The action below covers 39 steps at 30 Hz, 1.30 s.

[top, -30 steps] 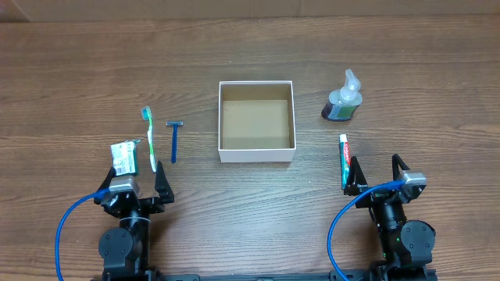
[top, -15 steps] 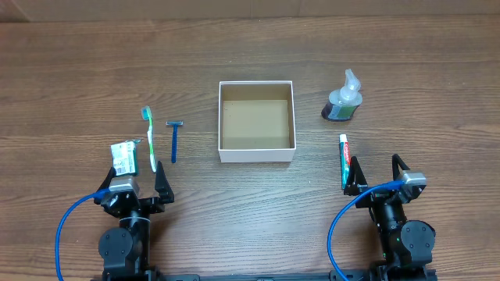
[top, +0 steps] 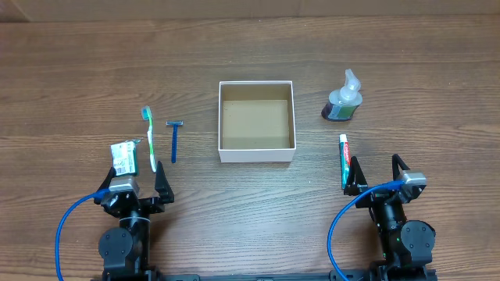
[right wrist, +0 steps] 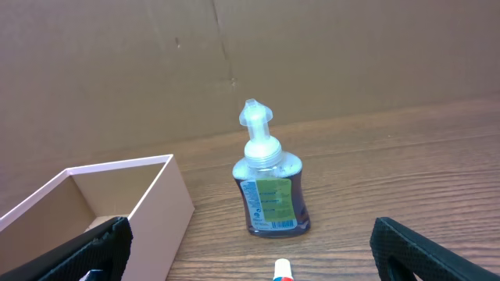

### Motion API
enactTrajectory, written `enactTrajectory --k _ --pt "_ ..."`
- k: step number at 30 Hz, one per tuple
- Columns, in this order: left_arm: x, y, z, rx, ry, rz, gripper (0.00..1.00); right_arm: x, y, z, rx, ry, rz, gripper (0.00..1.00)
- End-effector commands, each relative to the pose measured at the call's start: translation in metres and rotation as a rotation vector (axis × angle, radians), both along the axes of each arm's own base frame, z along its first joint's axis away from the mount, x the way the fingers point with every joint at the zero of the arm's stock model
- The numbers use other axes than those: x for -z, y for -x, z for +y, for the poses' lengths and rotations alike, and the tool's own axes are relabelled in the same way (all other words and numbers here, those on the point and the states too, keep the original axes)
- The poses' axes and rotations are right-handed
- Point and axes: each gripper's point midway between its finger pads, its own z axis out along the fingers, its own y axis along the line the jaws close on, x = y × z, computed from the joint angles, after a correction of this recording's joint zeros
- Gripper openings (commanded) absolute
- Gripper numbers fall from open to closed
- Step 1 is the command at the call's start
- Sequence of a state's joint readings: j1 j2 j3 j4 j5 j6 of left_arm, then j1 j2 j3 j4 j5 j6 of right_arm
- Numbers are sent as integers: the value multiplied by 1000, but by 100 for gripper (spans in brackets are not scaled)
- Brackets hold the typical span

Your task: Pack container

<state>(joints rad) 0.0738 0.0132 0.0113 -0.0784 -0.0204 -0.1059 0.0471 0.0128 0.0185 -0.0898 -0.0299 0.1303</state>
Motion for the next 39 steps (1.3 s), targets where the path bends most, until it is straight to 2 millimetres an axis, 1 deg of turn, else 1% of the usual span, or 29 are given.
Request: enactTrajectory --k 1,26,31,32,33,36,39 --pt "0 0 0 -4 13 -8 100 1 0 0 -3 0 -7 100" --pt "0 0 0 -4 13 -8 100 1 0 0 -3 0 -8 100" --pt "0 0 0 -4 13 -8 100 1 0 4 -22 -1 -8 100" --pt "0 0 0 -5 13 -8 100 1 1 5 -32 -11 -8 100" --pt "0 0 0 -5 13 -8 100 0 1 9 -51 -59 -5 100" --pt "0 0 0 -4 13 -8 100 -4 3 20 -113 -258 14 100" --pt "0 0 0 -4 13 -8 100 -11 7 34 -199 -256 0 100"
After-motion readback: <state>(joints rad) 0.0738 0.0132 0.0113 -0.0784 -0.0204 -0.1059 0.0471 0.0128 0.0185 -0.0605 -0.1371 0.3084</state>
